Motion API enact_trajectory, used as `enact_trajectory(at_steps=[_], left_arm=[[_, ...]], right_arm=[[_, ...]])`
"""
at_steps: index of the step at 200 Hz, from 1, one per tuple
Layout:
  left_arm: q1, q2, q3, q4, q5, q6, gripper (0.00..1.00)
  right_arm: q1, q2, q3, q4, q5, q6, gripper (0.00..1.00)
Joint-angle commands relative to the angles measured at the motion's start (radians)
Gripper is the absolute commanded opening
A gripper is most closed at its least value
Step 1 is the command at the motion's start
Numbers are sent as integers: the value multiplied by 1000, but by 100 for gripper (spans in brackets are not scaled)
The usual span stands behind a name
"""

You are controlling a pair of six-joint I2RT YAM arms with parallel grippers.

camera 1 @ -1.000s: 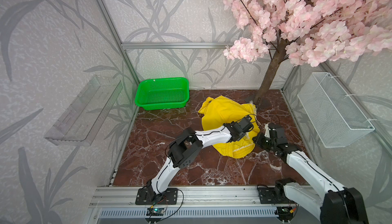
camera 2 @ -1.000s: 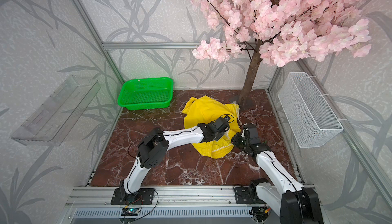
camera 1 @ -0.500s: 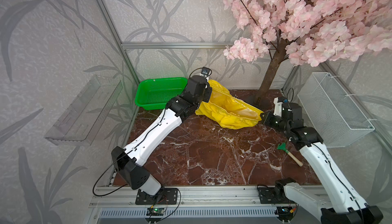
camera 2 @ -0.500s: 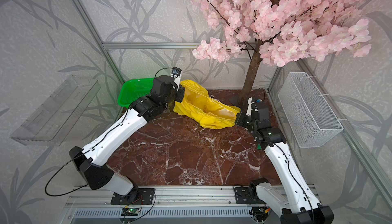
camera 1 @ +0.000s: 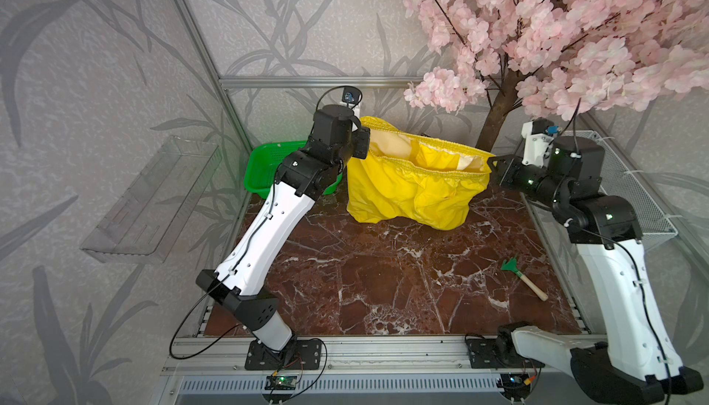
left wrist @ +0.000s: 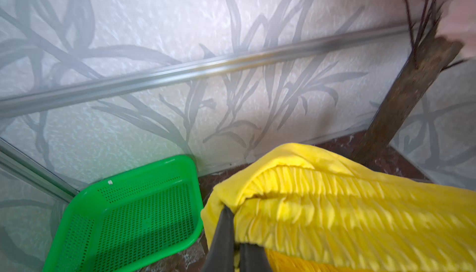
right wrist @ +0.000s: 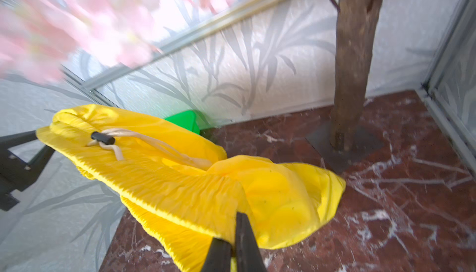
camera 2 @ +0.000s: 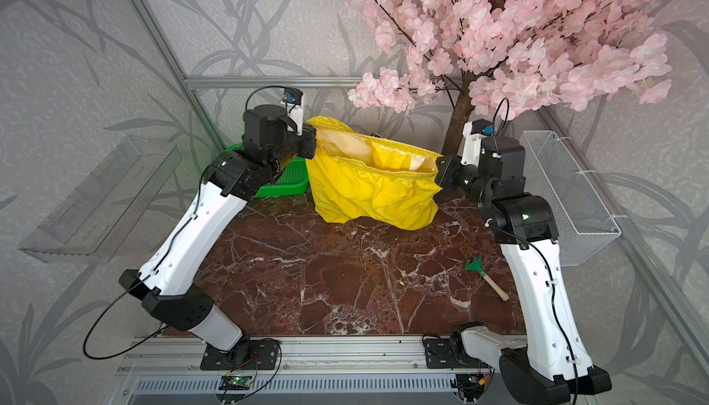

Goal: Roll up the shorts
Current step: Flatten out the shorts at the center of the board.

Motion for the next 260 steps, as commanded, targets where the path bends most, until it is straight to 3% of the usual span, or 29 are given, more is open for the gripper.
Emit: enact_trajectory(at_steps=[1,22,61,102,132,152,184,205,232,260], left_arm=[[61,-33,122,-55,-164,-15,0],[61,-48,181,-106,-138,-26,0],[64,-80,167,-126,-142,-17,0],[182,118,188,-112,-55,-75,0],[243,303,393,-88,4,-114,0],[261,295,380,42,72,-144,0],[261,231,346,155,157,-173,0],[262,84,121,267,195,-165,0],[262,-249,-540,745,245,-194,0],[265,-333,-850,779,247,-220,0]], right_arm=[[-22,45,172,-152,82,-48,0],[-22,63,261,-178,22,-47,0],[-22,101,385,-198,-63,-36,0],[-23,309,452,-174,48,-54,0],[-23,460,635,-153,94,-58,0],[-23,530,789,-160,141,-64,0],[-23,451,853,-121,157,-65,0],[-22,275,644,-2,136,-74,0],[-20,-69,75,307,1,-43,0],[-9,-334,-421,416,-143,39,0]])
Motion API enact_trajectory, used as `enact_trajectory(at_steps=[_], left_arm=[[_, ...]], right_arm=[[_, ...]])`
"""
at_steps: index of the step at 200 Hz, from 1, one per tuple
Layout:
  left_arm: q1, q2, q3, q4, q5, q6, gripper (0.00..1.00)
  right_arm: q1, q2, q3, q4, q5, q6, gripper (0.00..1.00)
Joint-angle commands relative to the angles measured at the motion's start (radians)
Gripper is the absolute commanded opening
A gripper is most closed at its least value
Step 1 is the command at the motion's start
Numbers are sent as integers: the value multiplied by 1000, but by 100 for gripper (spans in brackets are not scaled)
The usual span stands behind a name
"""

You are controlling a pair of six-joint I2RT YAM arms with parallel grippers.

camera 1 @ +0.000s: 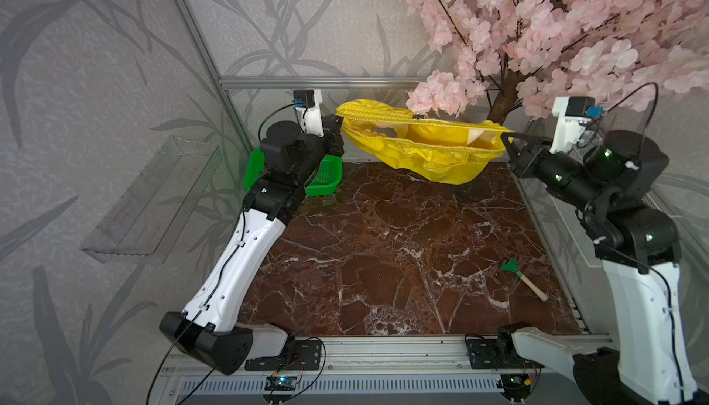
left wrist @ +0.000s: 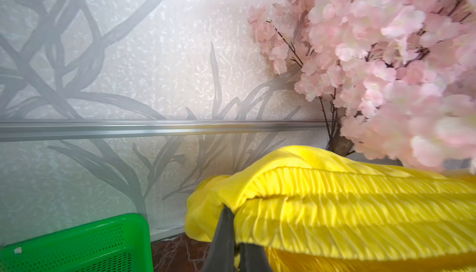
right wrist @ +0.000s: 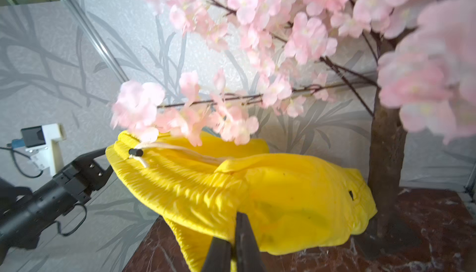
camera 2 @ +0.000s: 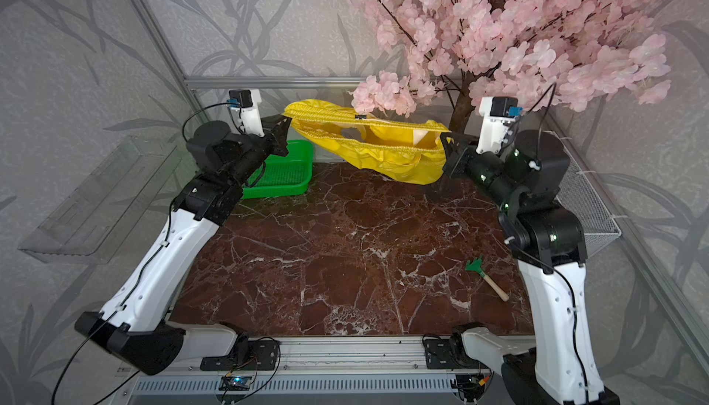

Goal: Roll up the shorts
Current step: Flatten out the shorts at the center of the board.

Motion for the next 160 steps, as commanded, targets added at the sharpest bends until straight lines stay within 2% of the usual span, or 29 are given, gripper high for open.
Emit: enact_trajectory(at_steps=[1,28,45,81,125,129,132,140,150,160], left_arm=[[59,7,-227,155,-153,-47,0],[73,32,-421,155,-223,-48,0],[103,77,-487,165,-231,-73,0],[161,137,-515,118,-257,-138,0],[186,114,-510,31,-329,-157,0],[185,109,-510,23,-333,-158,4],[185,103,-509,18,-336,-157,12],[185,87,-506,2,-337,-154,43],[185,55,-504,-12,-335,-152,64],[185,19,-504,-26,-318,-151,83]], right_arm=[[-20,-168,-317,194,-22,76,0],[-5,-342,-696,225,-116,138,0],[39,-388,-845,243,-175,168,0],[245,-403,-974,257,-152,164,0],[458,-280,-1026,316,-153,147,0],[472,-270,-1031,324,-152,145,0],[484,-259,-1034,330,-152,145,0],[507,-235,-1042,353,-163,147,0],[530,-205,-1047,381,-180,152,0],[554,-178,-1049,416,-211,152,17]])
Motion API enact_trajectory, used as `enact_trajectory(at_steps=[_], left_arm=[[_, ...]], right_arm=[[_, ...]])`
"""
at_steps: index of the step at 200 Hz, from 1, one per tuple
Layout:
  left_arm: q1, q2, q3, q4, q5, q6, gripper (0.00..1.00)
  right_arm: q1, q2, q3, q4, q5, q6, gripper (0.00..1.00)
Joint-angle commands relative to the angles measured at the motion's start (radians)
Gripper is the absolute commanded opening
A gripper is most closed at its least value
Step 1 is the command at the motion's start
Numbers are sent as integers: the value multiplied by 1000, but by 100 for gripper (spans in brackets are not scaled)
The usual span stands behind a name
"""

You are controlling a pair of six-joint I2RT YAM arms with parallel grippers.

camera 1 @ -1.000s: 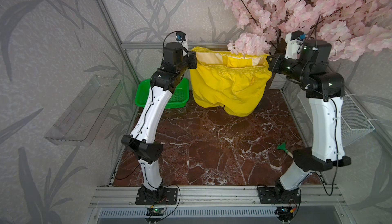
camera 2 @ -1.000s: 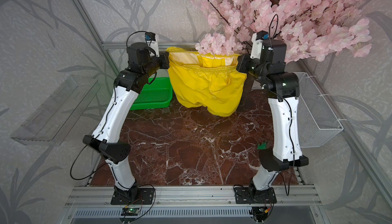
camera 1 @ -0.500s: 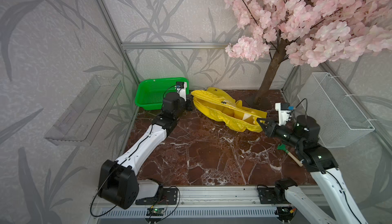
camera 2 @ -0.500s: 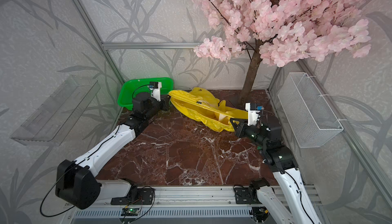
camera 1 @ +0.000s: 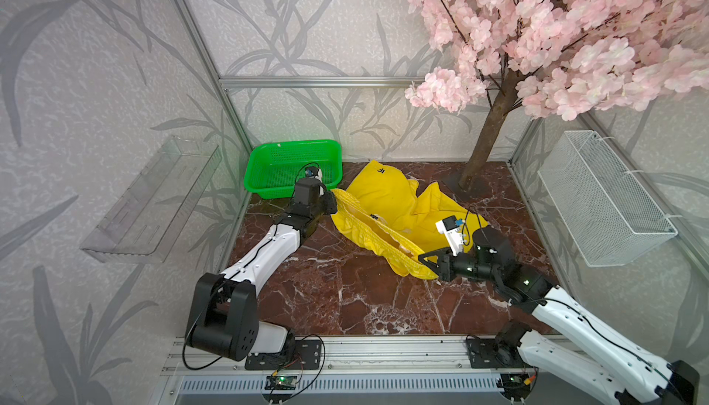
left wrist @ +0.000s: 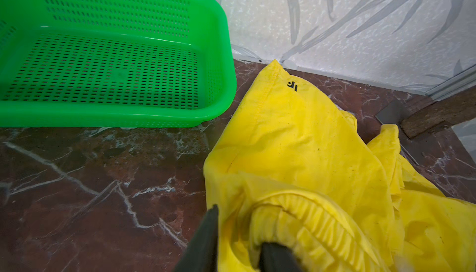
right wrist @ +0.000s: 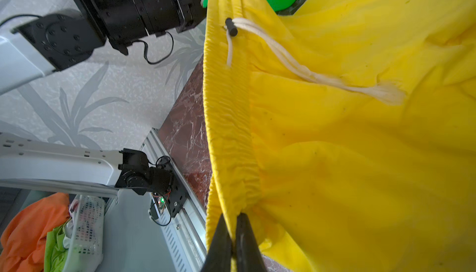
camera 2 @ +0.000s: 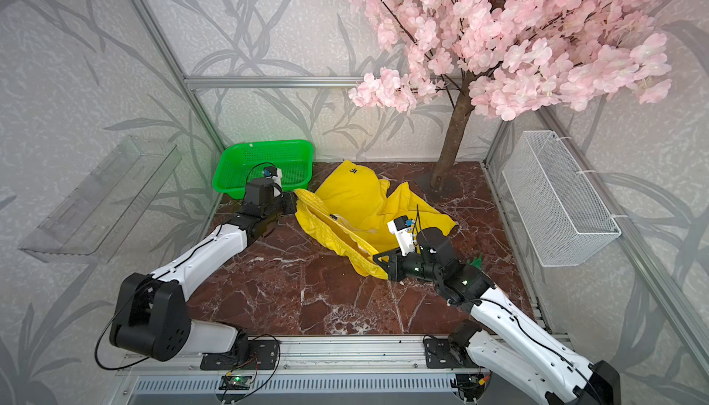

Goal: Roll up the shorts
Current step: Flatten out the shorts at the center of the board, then fold the shorts at the center of the board.

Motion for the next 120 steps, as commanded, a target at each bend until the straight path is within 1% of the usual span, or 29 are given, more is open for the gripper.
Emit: enact_trajectory(at_steps=[1,10,16,22,31,43,56,63,72,86,105,110,120], left_arm=[[60,-83,31,-10,-191,-22,84],[60,-119,39,-30,-171,-20,90],[61,-142,48,-49,-156,-16,91],[60,-160,62,-78,-151,-15,93],[59,-190,80,-114,-140,-6,96],[58,-226,98,-154,-124,-10,98],[52,-262,102,-171,-78,-20,98],[42,-273,103,-189,-57,-31,98],[25,-279,102,-221,-37,-51,97],[-30,-283,81,-264,-24,-92,97],[-158,-268,19,-319,-83,-169,97],[-190,-262,-4,-330,-105,-194,97],[-229,-251,-54,-343,-133,-242,96]], right_arm=[[53,31,-11,49,-67,-2,19],[77,54,3,64,-79,-5,36],[92,71,16,63,-86,-12,45],[102,86,36,53,-89,-23,50],[105,100,59,41,-101,-37,56],[105,105,82,26,-97,-59,58],[91,97,105,-14,-14,-72,60],[62,92,118,-33,22,-68,60],[-5,89,135,-54,42,-43,60],[-132,92,160,-83,28,7,60],[-275,108,201,-167,86,62,61],[-310,117,212,-193,107,73,63],[-379,151,234,-253,146,102,66]])
